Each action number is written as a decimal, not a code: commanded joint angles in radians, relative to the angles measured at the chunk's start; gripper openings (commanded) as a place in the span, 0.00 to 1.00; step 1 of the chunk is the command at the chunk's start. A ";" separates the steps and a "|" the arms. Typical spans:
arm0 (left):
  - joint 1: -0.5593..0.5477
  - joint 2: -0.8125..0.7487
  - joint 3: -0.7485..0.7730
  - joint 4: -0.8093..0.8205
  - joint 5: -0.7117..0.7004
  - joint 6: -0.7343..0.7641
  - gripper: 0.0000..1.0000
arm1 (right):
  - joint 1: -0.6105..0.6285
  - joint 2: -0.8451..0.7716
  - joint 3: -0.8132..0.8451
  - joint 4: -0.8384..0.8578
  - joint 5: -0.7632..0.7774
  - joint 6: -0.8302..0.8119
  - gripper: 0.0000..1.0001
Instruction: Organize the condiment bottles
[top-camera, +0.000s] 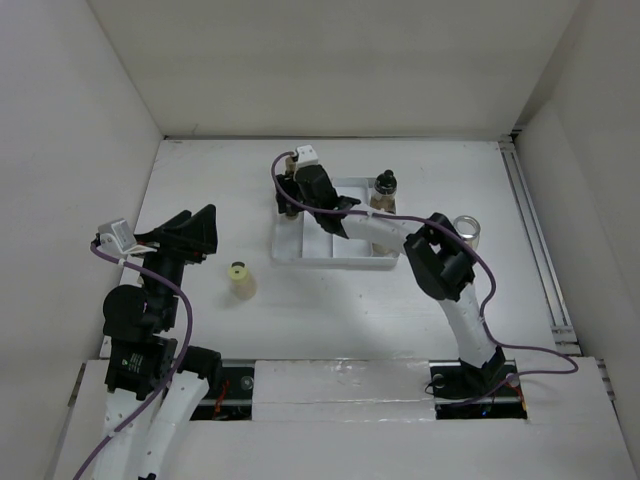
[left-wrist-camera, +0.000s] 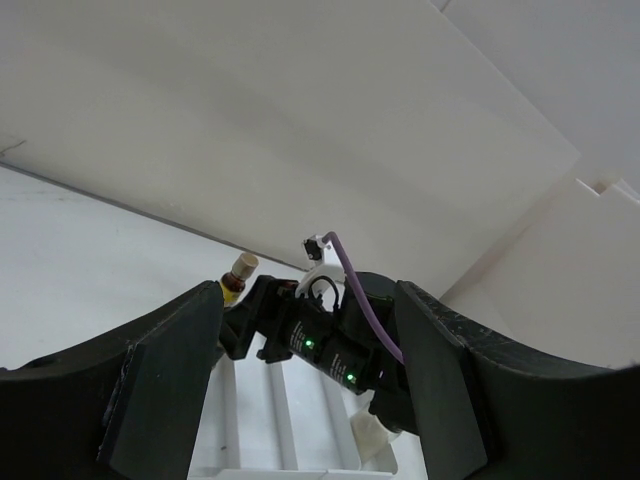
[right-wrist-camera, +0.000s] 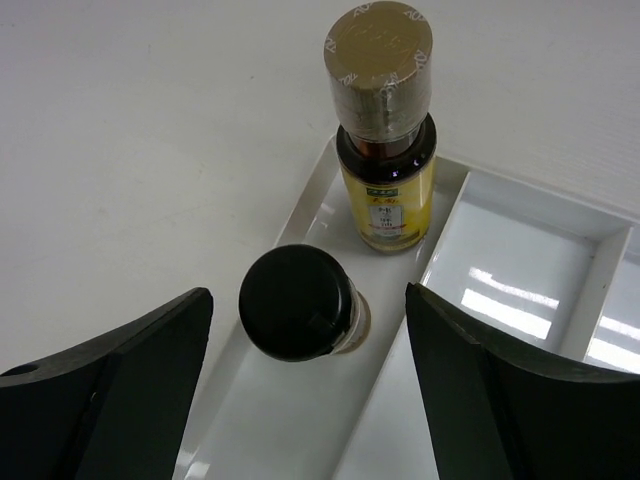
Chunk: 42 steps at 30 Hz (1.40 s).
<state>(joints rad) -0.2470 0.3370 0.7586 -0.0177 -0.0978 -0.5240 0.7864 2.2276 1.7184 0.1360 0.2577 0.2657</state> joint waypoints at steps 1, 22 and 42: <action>0.003 0.008 -0.008 0.061 0.018 0.006 0.65 | -0.004 -0.146 -0.006 0.017 -0.024 0.003 0.84; -0.006 0.028 -0.018 0.098 0.081 -0.004 0.65 | -0.259 -1.261 -0.993 -0.610 0.658 0.661 0.66; -0.006 -0.021 -0.018 0.098 0.081 -0.013 0.65 | -0.555 -1.220 -1.003 -0.596 0.321 0.506 0.76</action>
<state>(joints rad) -0.2478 0.3279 0.7456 0.0227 -0.0334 -0.5327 0.2382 0.9958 0.7113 -0.5659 0.6868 0.8730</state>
